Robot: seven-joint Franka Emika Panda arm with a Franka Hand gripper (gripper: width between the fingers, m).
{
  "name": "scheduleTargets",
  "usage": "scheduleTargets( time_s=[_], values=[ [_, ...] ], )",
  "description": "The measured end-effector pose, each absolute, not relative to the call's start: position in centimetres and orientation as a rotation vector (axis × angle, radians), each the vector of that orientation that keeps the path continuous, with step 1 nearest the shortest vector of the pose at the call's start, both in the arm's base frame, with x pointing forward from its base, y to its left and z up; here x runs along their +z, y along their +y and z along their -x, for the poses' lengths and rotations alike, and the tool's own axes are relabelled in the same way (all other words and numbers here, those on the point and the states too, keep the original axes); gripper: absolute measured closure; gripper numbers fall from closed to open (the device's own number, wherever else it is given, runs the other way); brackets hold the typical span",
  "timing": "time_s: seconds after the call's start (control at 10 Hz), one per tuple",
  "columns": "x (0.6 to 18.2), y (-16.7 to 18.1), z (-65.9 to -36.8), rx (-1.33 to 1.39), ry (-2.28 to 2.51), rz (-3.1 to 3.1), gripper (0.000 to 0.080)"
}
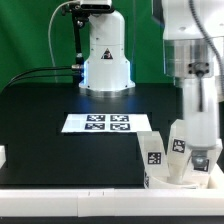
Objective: Assemble stool
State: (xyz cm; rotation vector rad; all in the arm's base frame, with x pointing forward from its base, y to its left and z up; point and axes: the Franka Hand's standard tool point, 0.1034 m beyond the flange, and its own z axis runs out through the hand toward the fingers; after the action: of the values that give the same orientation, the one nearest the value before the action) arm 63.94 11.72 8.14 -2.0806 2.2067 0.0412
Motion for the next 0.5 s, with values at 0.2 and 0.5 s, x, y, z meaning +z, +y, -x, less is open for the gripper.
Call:
scheduleTargets(
  time_s=[0.2,0.5],
  values=[
    [9.87,12.28,-64.27,0.026,1.748,2.456,0.0155],
    [9.69,12.06,-64.26,0.004,1.525,2.607,0.015]
  ],
)
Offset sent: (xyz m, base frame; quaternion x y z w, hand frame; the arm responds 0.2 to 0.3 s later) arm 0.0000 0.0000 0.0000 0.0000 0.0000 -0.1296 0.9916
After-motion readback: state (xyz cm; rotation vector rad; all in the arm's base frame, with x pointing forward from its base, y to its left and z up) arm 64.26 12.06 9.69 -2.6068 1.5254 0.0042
